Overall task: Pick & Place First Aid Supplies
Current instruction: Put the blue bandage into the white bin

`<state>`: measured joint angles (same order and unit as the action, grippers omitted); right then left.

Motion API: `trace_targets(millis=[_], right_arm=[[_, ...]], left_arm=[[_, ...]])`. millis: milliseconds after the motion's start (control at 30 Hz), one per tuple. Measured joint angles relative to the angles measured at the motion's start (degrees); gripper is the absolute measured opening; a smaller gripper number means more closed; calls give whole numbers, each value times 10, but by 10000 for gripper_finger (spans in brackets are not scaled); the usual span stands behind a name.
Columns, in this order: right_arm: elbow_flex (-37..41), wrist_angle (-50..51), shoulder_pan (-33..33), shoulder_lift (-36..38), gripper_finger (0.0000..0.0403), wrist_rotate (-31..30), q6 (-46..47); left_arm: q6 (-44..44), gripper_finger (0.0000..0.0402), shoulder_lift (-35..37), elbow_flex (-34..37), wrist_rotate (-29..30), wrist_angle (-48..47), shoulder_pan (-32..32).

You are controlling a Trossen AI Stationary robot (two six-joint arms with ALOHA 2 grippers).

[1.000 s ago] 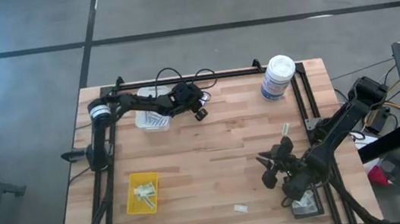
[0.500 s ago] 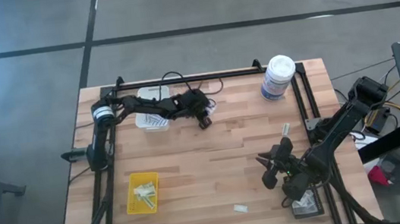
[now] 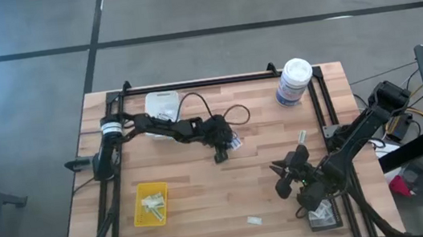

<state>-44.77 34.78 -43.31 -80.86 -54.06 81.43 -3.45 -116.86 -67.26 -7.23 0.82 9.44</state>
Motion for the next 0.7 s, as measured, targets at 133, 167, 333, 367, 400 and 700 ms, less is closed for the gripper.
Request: trace_targets(millis=[133,167,333,367,400,700], right_arm=[[0,-2,6,0,69,0,0],[0,-3,9,0,68,0,0],[0,-9,24,0,72,0,0],[0,-9,27,0,73,0,0],[0,-9,30,0,74,0,0],[0,-23,56,0,78,0,-6]], left_arm=[[-14,115,0,0,-2,-1,-23],[-18,115,0,0,-8,-2,-28],[-49,115,0,0,-19,-3,-53],[-54,115,2,1,-19,-4,-57],[-57,115,4,1,-19,-4,-60],[-67,115,52,5,-5,-21,-87]])
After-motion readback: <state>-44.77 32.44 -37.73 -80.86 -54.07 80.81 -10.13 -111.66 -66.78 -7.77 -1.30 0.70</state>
